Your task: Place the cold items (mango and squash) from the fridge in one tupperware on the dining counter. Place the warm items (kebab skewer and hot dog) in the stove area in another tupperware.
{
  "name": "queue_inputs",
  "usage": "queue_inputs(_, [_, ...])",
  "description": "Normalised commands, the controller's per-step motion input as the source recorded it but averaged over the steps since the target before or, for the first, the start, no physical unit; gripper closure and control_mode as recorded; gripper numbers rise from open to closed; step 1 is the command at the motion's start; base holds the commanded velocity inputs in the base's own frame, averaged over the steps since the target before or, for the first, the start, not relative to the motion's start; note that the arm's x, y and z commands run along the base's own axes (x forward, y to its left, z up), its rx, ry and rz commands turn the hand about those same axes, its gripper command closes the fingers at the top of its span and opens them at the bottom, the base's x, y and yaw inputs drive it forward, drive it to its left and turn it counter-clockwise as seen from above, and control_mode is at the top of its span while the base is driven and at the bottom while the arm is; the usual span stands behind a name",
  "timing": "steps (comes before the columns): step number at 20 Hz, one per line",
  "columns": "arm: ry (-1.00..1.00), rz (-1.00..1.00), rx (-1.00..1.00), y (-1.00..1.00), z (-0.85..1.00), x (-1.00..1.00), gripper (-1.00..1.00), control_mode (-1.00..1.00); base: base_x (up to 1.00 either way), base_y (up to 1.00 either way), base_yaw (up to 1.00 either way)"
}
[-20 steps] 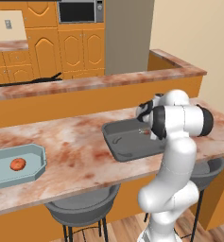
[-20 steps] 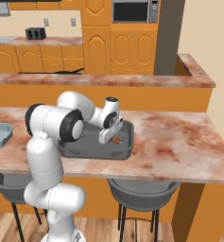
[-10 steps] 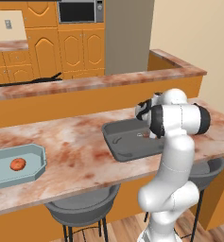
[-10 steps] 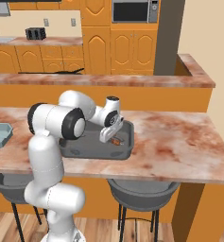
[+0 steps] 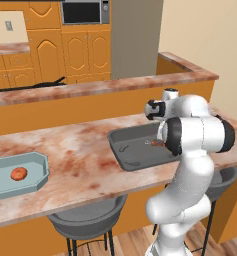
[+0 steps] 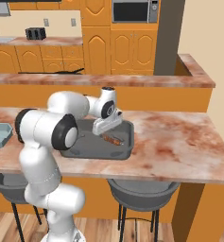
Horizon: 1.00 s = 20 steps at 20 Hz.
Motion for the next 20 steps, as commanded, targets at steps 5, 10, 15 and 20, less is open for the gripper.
queue_inputs(5, [-0.04,-0.36,-0.01,0.46,0.76,-0.97,-1.00,-1.00,0.00,0.00,0.00])
queue_inputs(10, [-0.24,-0.36,0.00,0.55,0.87,-1.00,-1.00,-1.00,0.00,0.00,0.00])
queue_inputs(15, [-0.17,-0.42,0.00,0.62,0.90,-0.96,-1.00,-1.00,0.00,0.00,0.00])
queue_inputs(20, [0.08,-0.51,0.07,0.00,0.52,-0.90,-1.00,-1.00,0.00,0.00,0.00])
